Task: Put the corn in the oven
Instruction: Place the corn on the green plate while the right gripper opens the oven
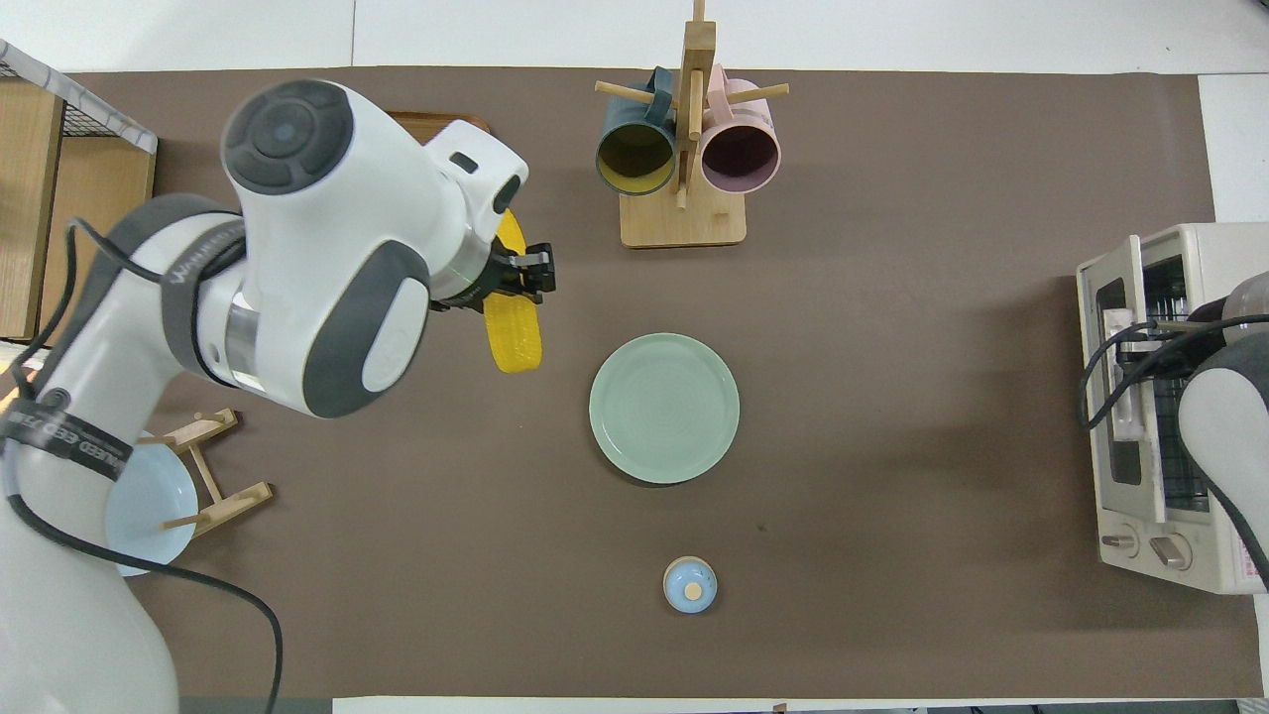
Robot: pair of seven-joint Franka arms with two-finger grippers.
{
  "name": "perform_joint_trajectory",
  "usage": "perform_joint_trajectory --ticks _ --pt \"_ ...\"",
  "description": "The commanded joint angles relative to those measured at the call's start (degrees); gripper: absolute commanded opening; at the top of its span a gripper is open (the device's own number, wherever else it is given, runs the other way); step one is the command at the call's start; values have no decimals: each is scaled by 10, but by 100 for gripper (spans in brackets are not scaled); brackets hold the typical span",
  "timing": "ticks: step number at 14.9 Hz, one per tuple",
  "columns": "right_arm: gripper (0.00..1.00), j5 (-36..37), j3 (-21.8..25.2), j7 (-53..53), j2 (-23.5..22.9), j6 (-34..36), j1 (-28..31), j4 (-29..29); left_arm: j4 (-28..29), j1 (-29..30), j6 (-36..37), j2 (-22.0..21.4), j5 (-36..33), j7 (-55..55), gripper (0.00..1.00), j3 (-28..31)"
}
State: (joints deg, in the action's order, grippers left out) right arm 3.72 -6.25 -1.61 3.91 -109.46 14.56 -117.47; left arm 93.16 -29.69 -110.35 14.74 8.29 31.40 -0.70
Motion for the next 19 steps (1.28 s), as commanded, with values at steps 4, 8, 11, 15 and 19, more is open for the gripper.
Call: perform_joint_trajectory --ticks 4,8,11,15,19 --pt "0 -16 -2 -27 -2 -101 -22 -82 156 -90 -167 -45 3 47 0 10" --pt "0 -24 -2 -30 -36 -133 -31 -88 160 -118 -236 0 4 48 0 10" --pt "0 -25 -2 -30 -58 -167 -41 -94 153 -141 -255 36 4 49 0 10" --pt "0 -25 -2 -34 -58 -213 -60 -131 155 -156 -279 54 4 55 0 10" --pt "0 -25 -2 -33 -66 -235 -61 -144 163 -161 -279 54 4 56 0 10"
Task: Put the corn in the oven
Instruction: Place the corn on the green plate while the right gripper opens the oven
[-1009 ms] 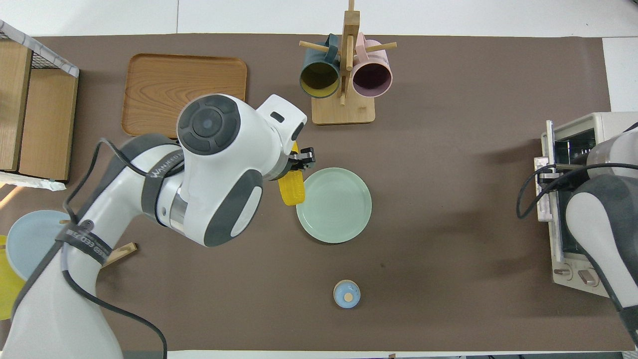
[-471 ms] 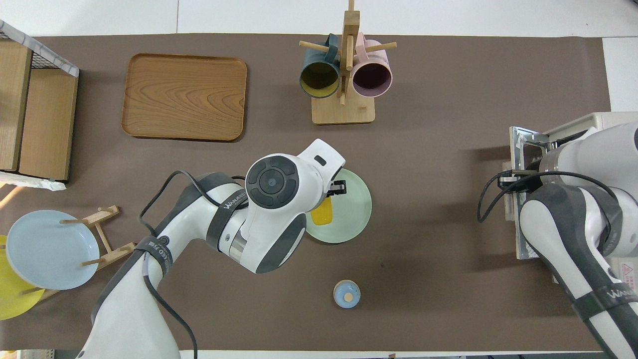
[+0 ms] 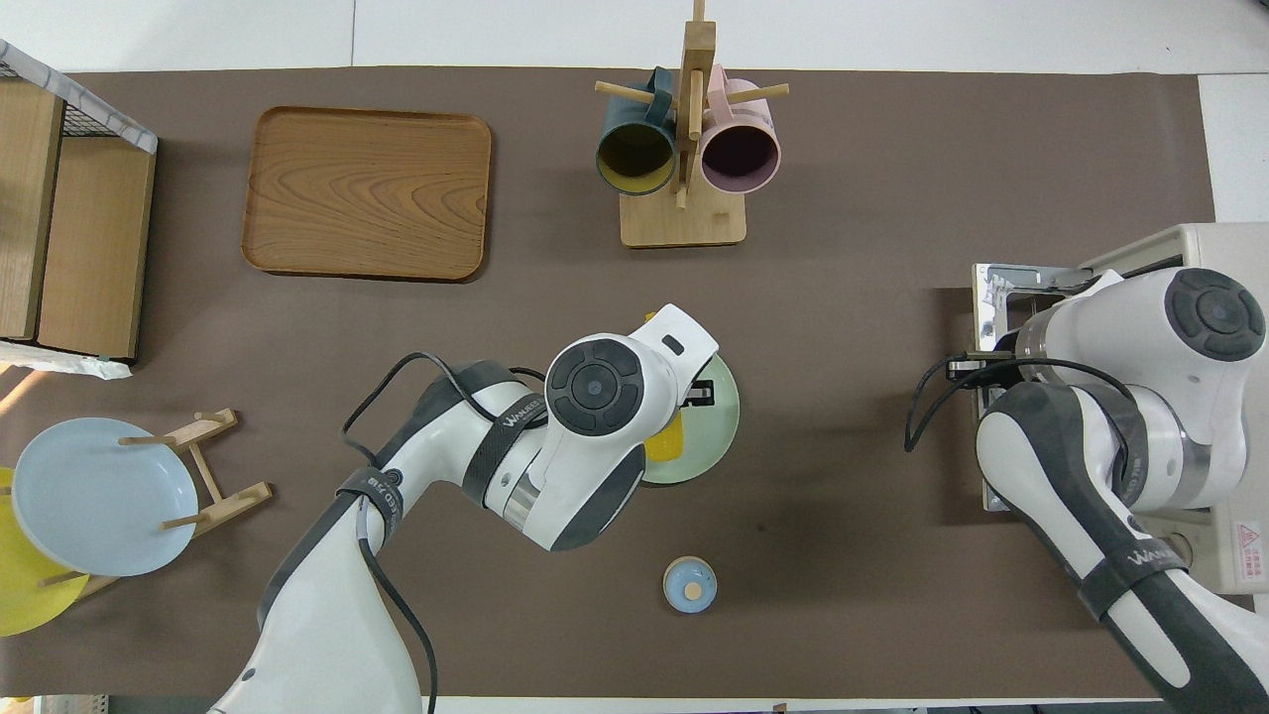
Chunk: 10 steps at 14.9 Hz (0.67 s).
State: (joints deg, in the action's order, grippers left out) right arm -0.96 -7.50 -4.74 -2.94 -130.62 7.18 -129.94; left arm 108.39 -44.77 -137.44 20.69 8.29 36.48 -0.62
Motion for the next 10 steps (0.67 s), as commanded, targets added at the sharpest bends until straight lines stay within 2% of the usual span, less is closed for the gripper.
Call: perform_joint_trajectory --ticks 1,2,3,4,5,10 --pt "0 22 11 -1 1 -38 13 -31 11 -10 -8 -6 4 5 0 10" --pt "0 22 11 -2 0 -45 13 -38 12 -10 -8 -6 4 3 0 10" --pt "0 22 11 -3 0 -46 13 -40 16 -10 -8 -6 4 1 16 10" --pt "0 22 11 -4 -3 -47 13 -40 16 -9 -8 -6 3 0 52 10" --pt "0 22 11 -4 -10 -47 13 -40 16 -10 -7 -6 3 -1 99 11" --pt "0 22 9 -8 -15 -58 11 -47 13 3 18 -18 3 -7 100 11"
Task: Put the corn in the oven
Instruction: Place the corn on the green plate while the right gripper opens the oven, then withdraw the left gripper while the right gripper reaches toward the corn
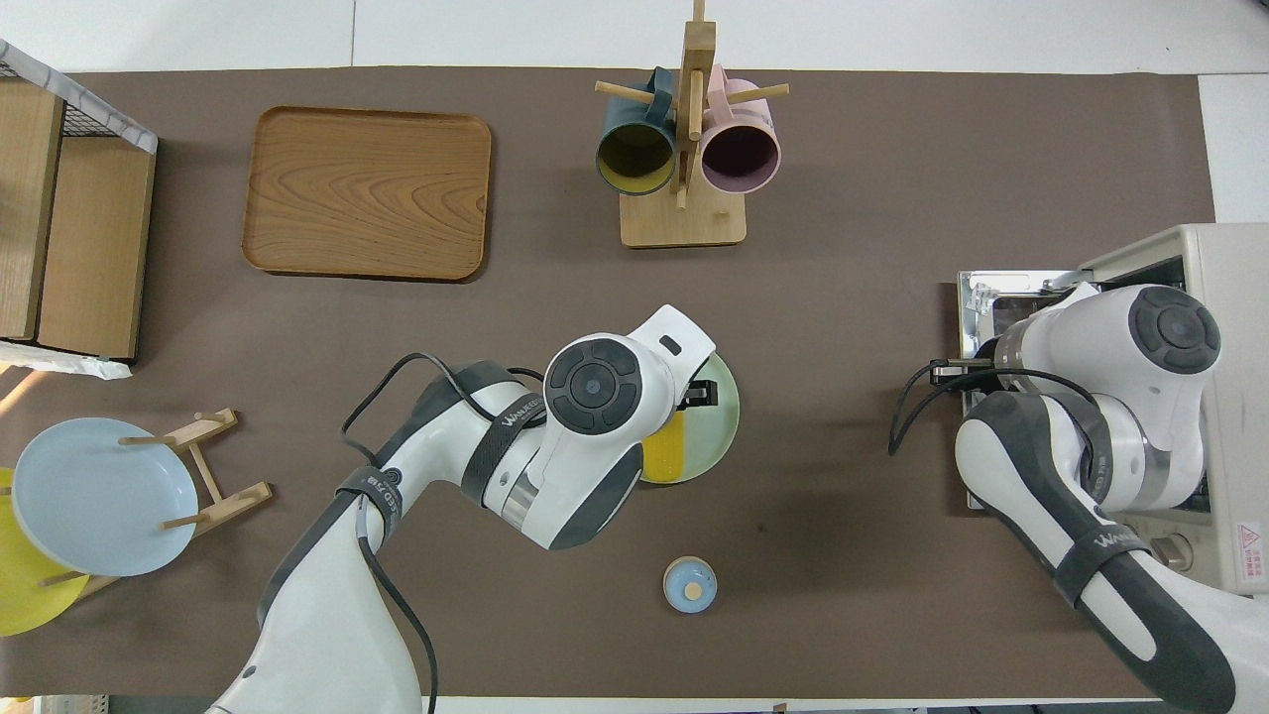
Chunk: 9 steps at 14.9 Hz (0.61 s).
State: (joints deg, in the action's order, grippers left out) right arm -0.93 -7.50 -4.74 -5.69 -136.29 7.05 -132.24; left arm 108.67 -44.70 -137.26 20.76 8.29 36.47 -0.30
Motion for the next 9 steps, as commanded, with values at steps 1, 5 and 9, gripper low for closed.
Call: perform_joint_trajectory --ticks 1,5,9 --pt "0 22 8 -13 12 -1 8 -24 8 14 35 -29 3 -15 100 8" --pt "0 18 8 -54 11 -1 -32 -21 -10 91 109 -86 2 -61 100 9" --pt "0 0 8 -93 10 15 -73 7 -76 172 200 -107 -34 -84 100 9"
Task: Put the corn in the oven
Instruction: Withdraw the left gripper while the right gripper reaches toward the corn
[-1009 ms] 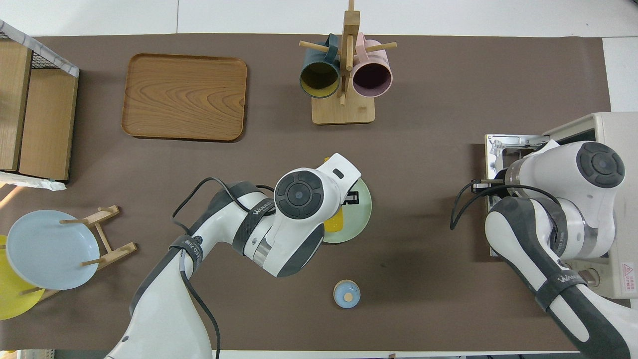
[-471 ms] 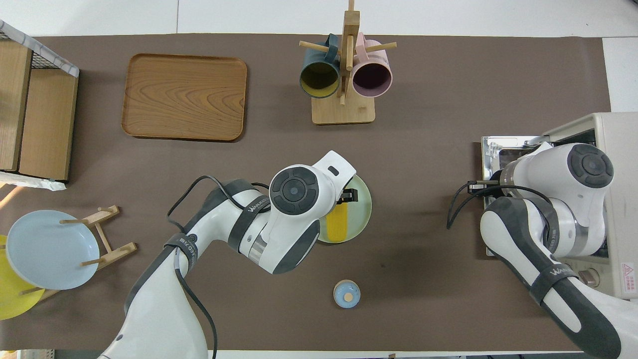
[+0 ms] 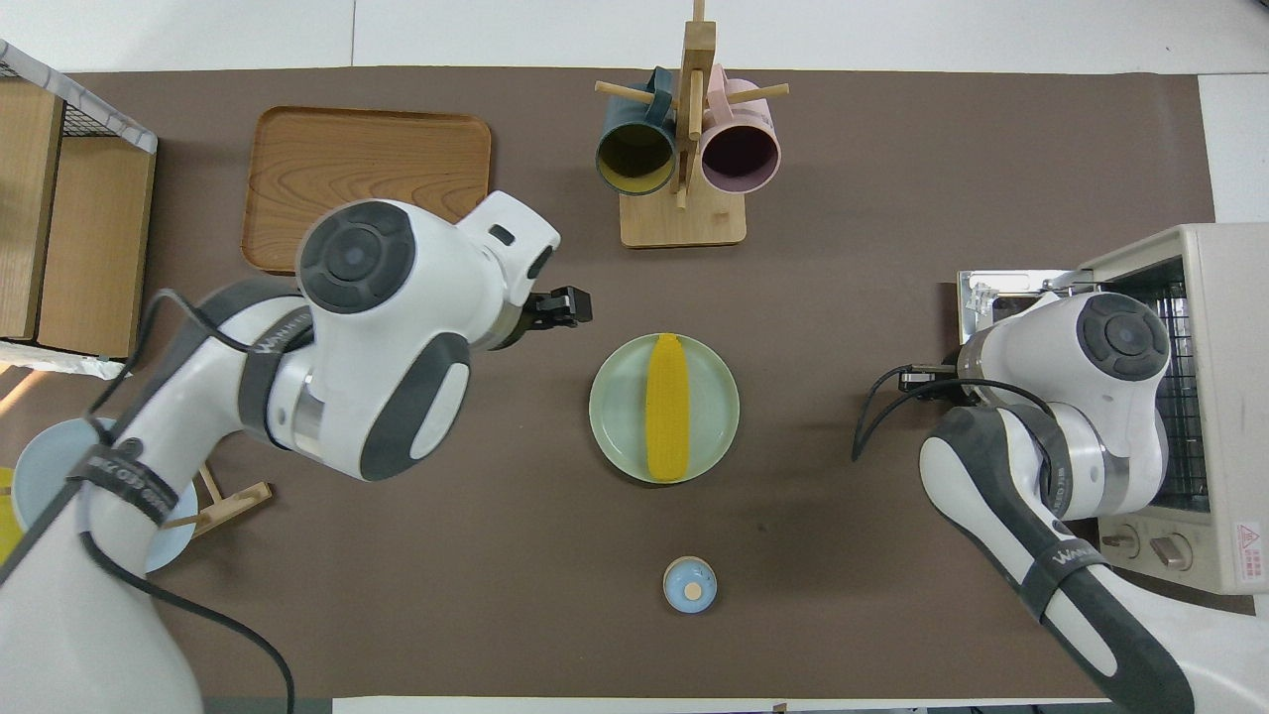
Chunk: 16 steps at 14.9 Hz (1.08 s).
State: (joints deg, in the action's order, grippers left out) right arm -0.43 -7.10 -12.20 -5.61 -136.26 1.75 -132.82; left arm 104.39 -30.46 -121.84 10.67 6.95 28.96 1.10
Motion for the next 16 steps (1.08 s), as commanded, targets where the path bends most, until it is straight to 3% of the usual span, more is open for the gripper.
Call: perform_joint_trajectory --ticks 1,2,4,5,7,8,9,10,11,12,16 --pt "0 -5 4 -22 10 33 -28 28 -48 49 67 -9 -20 -16 100 -5" --pt "0 -5 3 -24 10 69 -42 59 -60 65 85 -15 -21 -28 100 -5" --pt "16 -5 3 -47 7 128 -68 112 -71 113 113 -33 -21 -71 100 -6" --pt "33 -4 3 -75 4 144 -96 134 -71 136 126 -45 -21 -104 100 -6" --pt "43 4 3 -108 -5 158 -139 164 -70 166 162 -65 -21 -151 100 -5" --pt "62 5 3 -109 -10 158 -159 178 -70 179 181 -74 -21 -168 100 -5" --pt "73 5 3 -111 -12 160 -174 192 -70 189 200 -83 -22 -182 100 -5" --pt "76 6 3 -118 -15 165 -192 208 -70 195 218 -92 -33 -196 100 -5" --pt "96 6 3 -132 -25 166 -213 227 -70 197 236 -99 -53 -207 100 -6" --pt "100 6 3 -152 -34 166 -230 243 -67 197 251 -104 -60 -209 100 -5" --pt "100 35 3 -293 -104 149 -316 301 -50 204 296 -132 -61 -212 100 -6"
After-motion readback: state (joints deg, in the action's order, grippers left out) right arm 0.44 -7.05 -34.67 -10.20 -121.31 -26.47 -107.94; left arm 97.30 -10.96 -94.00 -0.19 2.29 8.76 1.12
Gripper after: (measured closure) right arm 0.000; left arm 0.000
